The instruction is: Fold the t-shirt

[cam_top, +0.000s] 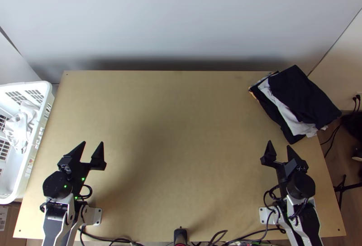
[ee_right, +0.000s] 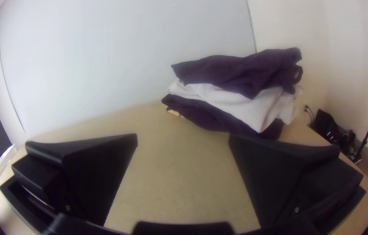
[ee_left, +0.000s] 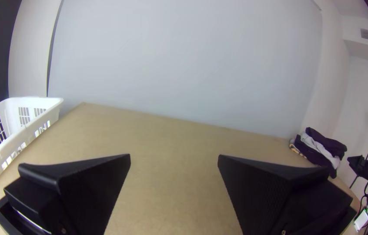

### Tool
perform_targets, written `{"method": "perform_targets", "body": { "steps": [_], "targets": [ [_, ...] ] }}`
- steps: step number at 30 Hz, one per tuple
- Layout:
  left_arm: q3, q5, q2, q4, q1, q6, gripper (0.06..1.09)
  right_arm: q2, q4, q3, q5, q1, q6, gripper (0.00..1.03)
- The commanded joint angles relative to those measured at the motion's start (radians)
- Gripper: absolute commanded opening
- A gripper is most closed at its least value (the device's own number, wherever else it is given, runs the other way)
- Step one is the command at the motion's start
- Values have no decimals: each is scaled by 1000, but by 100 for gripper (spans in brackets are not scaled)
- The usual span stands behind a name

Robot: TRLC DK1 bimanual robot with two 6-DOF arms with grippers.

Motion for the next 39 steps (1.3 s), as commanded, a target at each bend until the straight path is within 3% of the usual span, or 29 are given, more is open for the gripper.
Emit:
{"method": "perform_targets", "body": {
  "steps": [1, 8, 11, 14, 18, 22, 26, 32, 35, 39],
  "targets": [
    [3, -7, 2, 16, 8, -9, 104, -1, 56, 19, 4, 8, -26, 98],
    [89, -15, 71, 3, 85, -4, 104, 4, 84, 35, 13, -48, -122, 98],
    [293, -15, 344, -160, 120, -4, 104, 42, 85, 87, 13, -57, -203, 98],
    [546, -21, 634, -369, 200, -11, 104, 149, 35, 204, 13, -60, -231, 98],
    [729, -19, 675, -356, 274, -15, 104, 337, -50, 388, 13, -75, -231, 98],
    [913, -21, 789, -352, 355, -41, 104, 542, -169, 578, 11, -109, -201, 98],
    [1053, -19, 945, -309, 582, -57, 104, 625, -241, 710, 11, -137, -148, 98],
    [1158, -30, 1175, -246, 849, -58, 104, 657, -277, 736, 11, -143, -54, 98],
    [1168, -44, 1227, -195, 916, -4, 104, 662, -286, 728, 11, -172, 6, 98],
    [1192, -44, 1358, -154, 1004, 14, 104, 637, -321, 728, 4, -160, 7, 98]
  ]
}}
